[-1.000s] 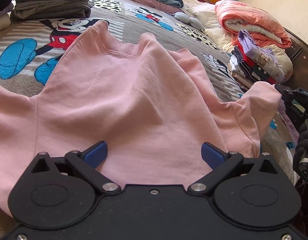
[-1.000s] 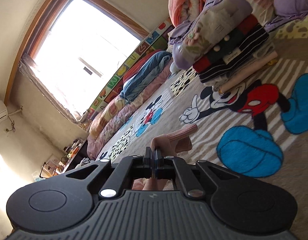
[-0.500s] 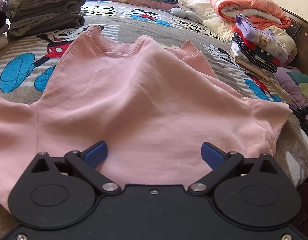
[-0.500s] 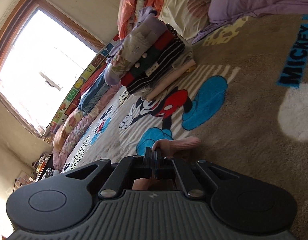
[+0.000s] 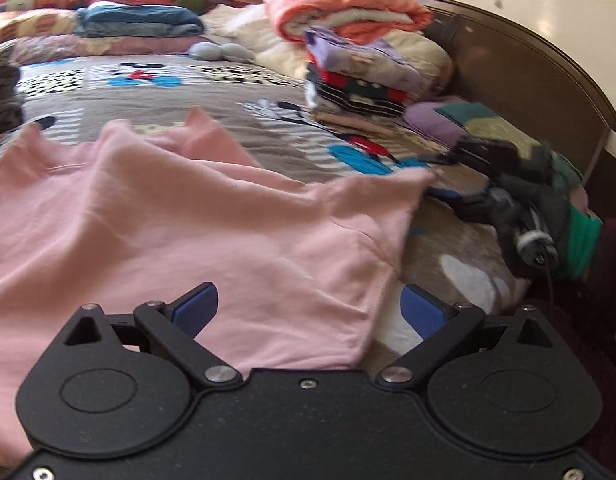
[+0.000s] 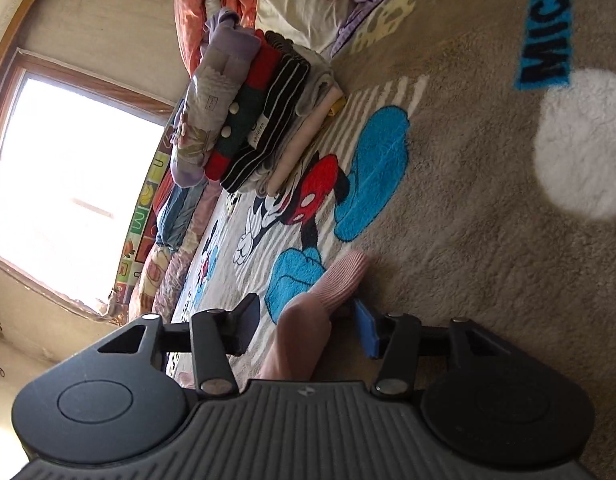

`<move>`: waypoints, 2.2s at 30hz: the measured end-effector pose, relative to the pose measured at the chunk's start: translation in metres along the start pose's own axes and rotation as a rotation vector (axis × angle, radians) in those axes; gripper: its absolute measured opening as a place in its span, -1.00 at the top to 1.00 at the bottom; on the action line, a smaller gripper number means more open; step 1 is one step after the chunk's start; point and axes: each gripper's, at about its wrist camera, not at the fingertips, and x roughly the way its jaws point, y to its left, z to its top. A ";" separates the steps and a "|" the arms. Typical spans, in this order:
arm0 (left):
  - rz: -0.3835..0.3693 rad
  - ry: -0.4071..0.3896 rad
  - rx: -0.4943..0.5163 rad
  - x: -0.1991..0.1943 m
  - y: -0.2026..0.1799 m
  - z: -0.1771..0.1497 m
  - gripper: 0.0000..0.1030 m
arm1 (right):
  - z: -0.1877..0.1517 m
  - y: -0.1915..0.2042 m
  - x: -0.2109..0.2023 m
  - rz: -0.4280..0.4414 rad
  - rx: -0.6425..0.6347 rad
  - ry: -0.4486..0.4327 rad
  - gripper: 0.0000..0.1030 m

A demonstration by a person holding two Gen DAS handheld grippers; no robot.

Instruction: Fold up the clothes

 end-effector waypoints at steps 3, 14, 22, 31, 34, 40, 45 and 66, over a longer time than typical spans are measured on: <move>-0.065 0.049 0.050 0.011 -0.012 -0.005 -0.92 | 0.001 0.005 0.012 -0.033 0.015 0.028 0.07; -0.069 0.186 0.050 0.028 -0.004 -0.017 -0.92 | 0.010 0.020 0.024 0.133 -0.230 -0.050 0.58; -0.085 0.178 0.037 0.026 -0.002 -0.016 -0.92 | 0.024 -0.008 0.032 0.106 -0.024 -0.044 0.00; -0.082 0.182 0.040 0.025 0.000 -0.015 -0.92 | 0.024 0.031 0.035 0.263 -0.281 -0.054 0.91; -0.081 0.183 0.041 0.025 0.000 -0.015 -0.92 | 0.025 0.028 0.055 -0.100 -0.430 0.083 0.68; -0.078 0.185 0.042 0.026 0.001 -0.016 -0.92 | 0.034 0.019 0.038 -0.116 -0.410 0.046 0.18; -0.078 0.187 0.041 0.027 0.002 -0.015 -0.92 | 0.041 0.042 0.058 -0.111 -0.509 0.109 -0.24; -0.084 0.183 0.028 0.027 0.006 -0.012 -0.92 | -0.074 0.137 -0.023 0.030 -1.623 0.180 0.73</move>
